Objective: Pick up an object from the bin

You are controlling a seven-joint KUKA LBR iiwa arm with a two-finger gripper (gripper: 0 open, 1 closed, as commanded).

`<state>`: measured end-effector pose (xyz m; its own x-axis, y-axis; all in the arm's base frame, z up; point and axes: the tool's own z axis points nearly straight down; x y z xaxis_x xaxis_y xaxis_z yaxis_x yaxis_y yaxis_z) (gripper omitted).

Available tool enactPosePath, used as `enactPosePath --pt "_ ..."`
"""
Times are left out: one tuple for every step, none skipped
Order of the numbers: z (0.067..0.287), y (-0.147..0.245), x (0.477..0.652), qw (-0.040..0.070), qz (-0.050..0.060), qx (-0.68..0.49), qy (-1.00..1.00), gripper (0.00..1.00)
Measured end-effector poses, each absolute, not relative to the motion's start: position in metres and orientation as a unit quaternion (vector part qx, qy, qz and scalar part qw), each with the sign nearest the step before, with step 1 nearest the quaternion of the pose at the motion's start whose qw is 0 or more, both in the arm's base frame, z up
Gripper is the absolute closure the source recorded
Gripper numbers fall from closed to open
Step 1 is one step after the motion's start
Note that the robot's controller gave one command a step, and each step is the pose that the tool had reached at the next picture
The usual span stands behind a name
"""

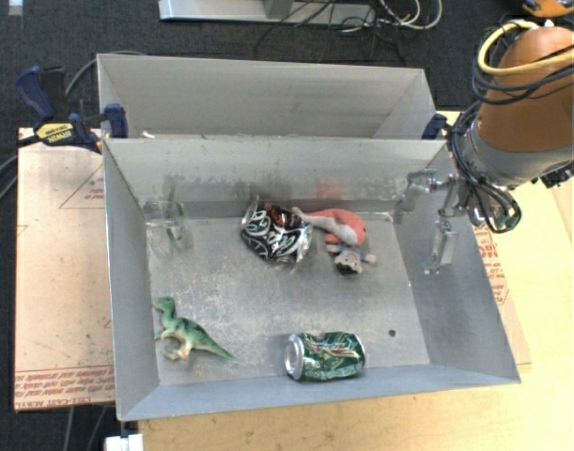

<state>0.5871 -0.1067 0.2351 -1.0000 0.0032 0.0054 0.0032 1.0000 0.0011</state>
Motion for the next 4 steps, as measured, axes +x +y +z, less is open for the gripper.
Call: enactPosePath --pt "0.240 -0.106 0.588 -0.001 0.000 0.000 -1.000 0.00" --pt "0.158 -0.076 0.614 -0.001 0.000 0.060 -0.998 0.00" --pt "0.153 -0.007 0.597 -0.002 -0.002 0.040 -0.999 0.00" --pt "0.073 -0.038 0.656 -0.007 -0.001 0.057 -0.998 1.00"
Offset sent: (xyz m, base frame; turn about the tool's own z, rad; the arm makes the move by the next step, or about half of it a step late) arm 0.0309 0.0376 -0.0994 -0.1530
